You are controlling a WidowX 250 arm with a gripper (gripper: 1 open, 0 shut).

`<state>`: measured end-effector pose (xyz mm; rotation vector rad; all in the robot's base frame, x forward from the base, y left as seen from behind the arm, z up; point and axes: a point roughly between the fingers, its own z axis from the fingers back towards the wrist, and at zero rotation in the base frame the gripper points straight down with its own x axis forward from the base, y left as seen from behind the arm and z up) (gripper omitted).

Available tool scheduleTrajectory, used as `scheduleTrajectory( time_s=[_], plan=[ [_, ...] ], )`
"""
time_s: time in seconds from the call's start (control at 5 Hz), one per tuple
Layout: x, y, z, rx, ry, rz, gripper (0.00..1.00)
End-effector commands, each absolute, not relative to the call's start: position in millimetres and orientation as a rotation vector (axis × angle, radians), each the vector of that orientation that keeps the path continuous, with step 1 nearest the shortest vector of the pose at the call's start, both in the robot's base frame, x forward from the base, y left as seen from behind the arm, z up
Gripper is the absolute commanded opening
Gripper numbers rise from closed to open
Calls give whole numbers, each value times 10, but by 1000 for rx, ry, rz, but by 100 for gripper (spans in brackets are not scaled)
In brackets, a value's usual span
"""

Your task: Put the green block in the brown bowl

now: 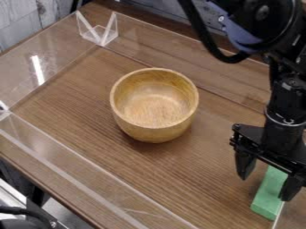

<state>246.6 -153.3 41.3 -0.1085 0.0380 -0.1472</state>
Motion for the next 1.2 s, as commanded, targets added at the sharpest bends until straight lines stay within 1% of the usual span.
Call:
scheduleTrajectory(
  time_s=[0.0, 1.0],
  plan=[
    [2528, -1539, 492, -130, 8, -144, 100],
    [2583, -1552, 541, -163, 5, -153, 100]
  ],
)
